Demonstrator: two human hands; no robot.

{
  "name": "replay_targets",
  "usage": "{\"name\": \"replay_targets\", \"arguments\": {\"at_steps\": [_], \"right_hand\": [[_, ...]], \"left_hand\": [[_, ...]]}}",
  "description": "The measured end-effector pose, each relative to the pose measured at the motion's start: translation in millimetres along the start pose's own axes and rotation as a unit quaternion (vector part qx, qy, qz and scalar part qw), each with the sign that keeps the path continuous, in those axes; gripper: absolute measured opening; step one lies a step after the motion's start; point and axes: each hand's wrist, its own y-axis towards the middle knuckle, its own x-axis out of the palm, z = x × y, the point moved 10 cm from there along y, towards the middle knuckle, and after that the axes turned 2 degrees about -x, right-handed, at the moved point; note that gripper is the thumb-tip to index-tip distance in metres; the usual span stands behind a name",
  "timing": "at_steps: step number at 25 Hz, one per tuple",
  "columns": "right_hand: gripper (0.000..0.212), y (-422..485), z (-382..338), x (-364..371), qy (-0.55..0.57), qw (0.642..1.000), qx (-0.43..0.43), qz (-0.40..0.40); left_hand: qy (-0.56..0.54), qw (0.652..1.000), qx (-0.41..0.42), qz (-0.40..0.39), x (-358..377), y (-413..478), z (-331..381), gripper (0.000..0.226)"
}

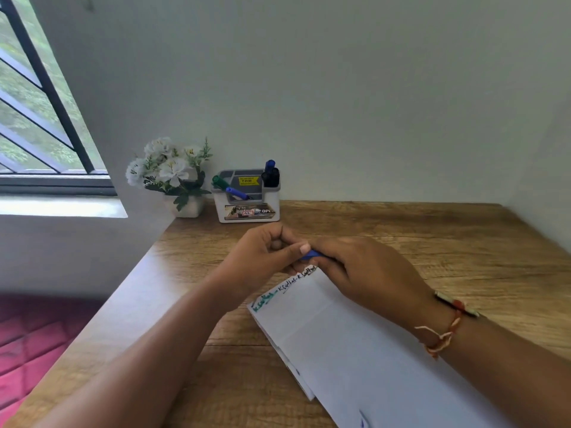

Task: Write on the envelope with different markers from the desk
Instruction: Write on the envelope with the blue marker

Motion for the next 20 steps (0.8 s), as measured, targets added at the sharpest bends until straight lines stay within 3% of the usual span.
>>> {"name": "replay_targets", "arguments": {"at_steps": [5, 7, 9, 13, 17, 18, 20], "right_hand": [[0.034, 2, 10, -3, 0.036, 0.998, 0.03, -0.046], [0.036, -1, 39, -8, 0.124, 0.984, 0.113, -0.054], [0.026, -7, 71, -24, 0.24, 0.952, 0.192, 0.007], [0.018, -24, 105, -38, 0.461, 0.826, 0.302, 0.118], [0.025, -27, 83, -4, 0.684, 0.64, 0.342, 0.079], [0.025, -26, 75, 3, 0.708, 0.616, 0.34, 0.066], [0.024, -26, 59, 12, 0.72, 0.605, 0.337, 0.043]], "left_hand": [[-0.039, 0.999, -0.013, -0.005, -2, -1, 2, 0.035], [-0.08, 0.996, -0.026, 0.027, -16, 1, -1, 0.027], [-0.111, 0.992, -0.039, 0.05, -30, 2, -6, 0.024], [-0.103, 0.991, -0.076, 0.029, -29, 3, -15, 0.021], [-0.012, 0.996, -0.083, 0.0, -22, 2, -18, 0.014], [0.012, 0.996, -0.084, -0.004, -23, 3, -18, 0.012], [0.06, 0.994, -0.095, -0.013, -25, 3, -19, 0.012]]}}
